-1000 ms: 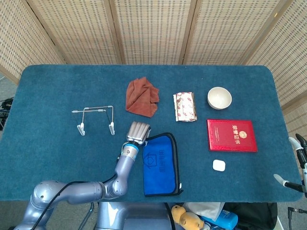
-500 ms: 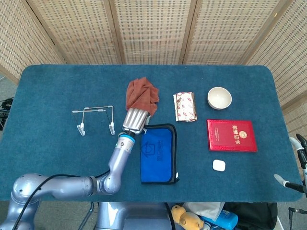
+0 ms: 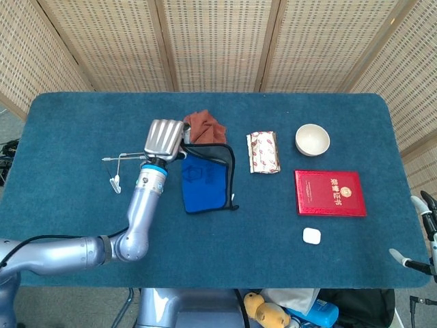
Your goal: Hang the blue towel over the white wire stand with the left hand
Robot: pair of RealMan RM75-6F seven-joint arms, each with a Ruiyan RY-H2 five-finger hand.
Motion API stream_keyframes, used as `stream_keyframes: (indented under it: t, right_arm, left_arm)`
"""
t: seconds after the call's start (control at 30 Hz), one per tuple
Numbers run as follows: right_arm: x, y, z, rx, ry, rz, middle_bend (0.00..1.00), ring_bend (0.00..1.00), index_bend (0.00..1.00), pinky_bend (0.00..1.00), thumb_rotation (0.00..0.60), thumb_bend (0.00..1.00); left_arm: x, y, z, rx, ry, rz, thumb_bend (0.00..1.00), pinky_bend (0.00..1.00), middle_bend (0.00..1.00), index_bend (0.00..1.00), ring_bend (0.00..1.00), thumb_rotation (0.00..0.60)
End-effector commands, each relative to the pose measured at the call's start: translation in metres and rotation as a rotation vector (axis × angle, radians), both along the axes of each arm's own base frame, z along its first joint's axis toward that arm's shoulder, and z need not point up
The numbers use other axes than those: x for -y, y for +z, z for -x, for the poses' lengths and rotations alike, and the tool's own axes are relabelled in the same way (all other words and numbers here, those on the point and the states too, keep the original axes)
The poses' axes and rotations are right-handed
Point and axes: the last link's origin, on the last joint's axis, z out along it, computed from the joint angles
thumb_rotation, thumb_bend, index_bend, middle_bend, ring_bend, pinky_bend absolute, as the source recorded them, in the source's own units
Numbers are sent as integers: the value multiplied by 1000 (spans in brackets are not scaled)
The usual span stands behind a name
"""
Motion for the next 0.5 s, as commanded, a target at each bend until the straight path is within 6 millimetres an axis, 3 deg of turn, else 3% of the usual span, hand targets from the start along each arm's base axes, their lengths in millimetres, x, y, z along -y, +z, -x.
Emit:
stream_keyframes:
  t: [0.03,0.2,0.5]
  right_arm:
    - [0,0,1,-2,-4,3,0,0,22,0,600,0]
    - [0,-1,0,-3,-1,5,0,0,22,0,600,0]
    - [-2,-4,-5,-12,9,3,0,0,23,0,600,0]
  left_arm:
    - [-3,26,13,5,12,-36,635,833,840,793,871,600]
    - [-11,57,33,34,34,-78,633,833,840,792,871,600]
    - [-17,86,60,46,74,-100,633,832,841,794,871,600]
